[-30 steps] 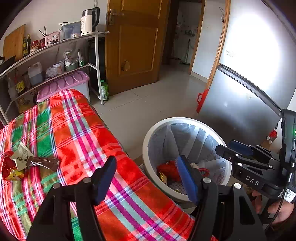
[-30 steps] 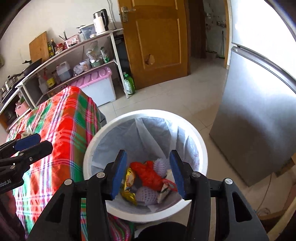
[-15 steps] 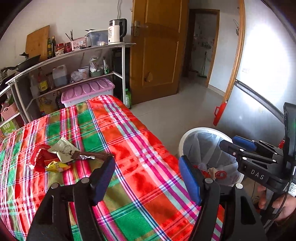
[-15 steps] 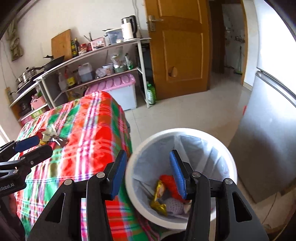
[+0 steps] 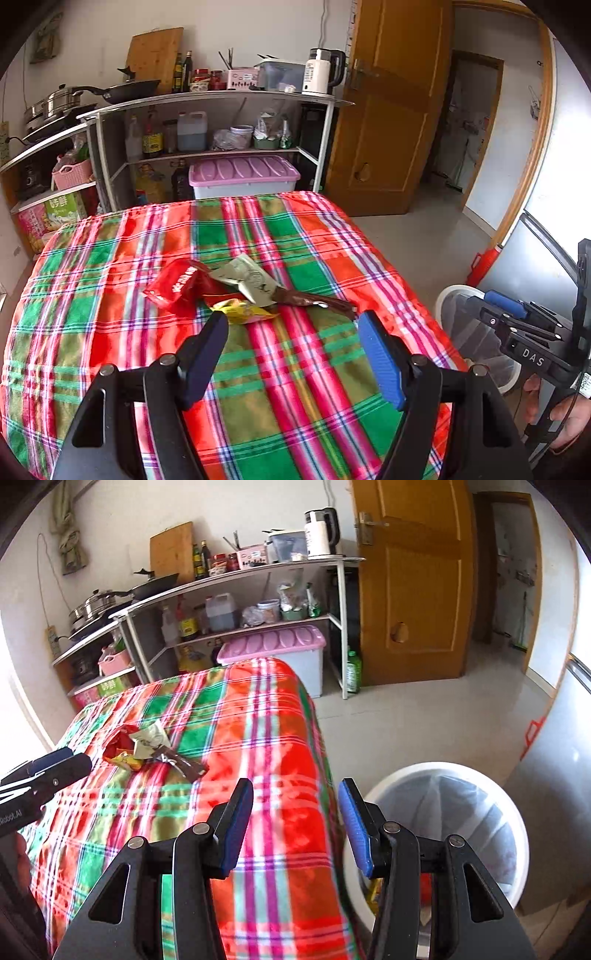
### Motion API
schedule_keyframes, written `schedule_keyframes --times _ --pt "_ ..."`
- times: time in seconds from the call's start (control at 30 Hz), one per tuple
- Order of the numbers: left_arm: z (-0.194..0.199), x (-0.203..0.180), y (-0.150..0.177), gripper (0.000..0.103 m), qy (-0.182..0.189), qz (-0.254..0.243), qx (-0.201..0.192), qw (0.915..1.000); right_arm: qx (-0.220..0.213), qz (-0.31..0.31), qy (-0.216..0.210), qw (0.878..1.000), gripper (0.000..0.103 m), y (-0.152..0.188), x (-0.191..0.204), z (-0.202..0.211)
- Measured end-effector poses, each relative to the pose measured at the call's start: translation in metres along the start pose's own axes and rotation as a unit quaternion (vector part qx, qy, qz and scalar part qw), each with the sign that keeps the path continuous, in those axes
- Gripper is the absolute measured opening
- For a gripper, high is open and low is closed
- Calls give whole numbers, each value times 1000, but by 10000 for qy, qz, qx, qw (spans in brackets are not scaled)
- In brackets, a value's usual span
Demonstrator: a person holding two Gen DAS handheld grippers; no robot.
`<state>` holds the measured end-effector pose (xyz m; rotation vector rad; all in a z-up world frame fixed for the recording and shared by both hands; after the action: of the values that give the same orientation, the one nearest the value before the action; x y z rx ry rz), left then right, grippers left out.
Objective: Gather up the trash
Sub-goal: 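Move both open grippers back over the table to the remaining trash, then reach the right gripper to the brown wrapper strip while the left gripper reaches the red printed bag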
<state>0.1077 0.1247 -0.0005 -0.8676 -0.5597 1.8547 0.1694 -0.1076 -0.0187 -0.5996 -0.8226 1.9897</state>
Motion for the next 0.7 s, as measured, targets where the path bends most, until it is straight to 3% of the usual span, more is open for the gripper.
schedule_keyframes --times 0.27,0.53,0.7 --pt "2 63 -15 76 -441 332 -117 9984 99 446 -423 9981 49 -20 48 -29" --pt "-14 113 -18 78 -731 503 100 9960 343 982 -851 9909 49 -32 94 -69" --pt "-28 128 -20 79 -546 739 287 9954 538 1252 -899 9866 49 -34 112 -93"
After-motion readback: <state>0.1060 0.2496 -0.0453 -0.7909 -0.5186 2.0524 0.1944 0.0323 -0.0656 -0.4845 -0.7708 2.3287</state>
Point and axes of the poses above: each gripper's, at about its wrist camera, not at the fingertips, and z roughly against the way its jaws point, x to its left, y to its underside, the point moved 6 cm from there along -z, roughly the way its jaws point, and after that the axes turned 15 degrees about z, right-handed, at the moved point
